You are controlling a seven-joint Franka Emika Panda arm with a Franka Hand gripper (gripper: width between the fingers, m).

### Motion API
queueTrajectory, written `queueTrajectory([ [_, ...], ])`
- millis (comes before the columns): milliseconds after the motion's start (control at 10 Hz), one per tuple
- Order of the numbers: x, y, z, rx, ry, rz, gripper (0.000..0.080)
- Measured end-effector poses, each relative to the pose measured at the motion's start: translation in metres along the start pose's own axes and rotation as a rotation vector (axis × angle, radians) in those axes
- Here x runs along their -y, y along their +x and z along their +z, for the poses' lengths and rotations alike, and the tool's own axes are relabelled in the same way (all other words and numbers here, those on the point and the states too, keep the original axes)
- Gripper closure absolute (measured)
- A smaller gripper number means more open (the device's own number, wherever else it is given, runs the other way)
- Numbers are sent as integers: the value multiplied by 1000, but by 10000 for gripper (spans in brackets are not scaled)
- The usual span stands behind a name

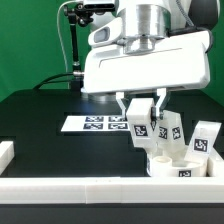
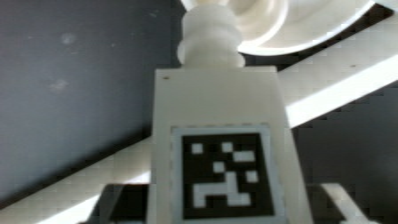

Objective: Assemble stool

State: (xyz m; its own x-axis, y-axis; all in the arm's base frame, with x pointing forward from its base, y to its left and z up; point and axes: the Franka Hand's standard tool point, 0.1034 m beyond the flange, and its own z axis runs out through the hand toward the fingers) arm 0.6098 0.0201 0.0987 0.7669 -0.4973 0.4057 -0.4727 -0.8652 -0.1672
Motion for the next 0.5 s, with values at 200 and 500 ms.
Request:
queueTrajectory([
  [200,12,-8,-1,1,2,-54,462],
  [500,0,2,-6,-21,-17,-101,462],
])
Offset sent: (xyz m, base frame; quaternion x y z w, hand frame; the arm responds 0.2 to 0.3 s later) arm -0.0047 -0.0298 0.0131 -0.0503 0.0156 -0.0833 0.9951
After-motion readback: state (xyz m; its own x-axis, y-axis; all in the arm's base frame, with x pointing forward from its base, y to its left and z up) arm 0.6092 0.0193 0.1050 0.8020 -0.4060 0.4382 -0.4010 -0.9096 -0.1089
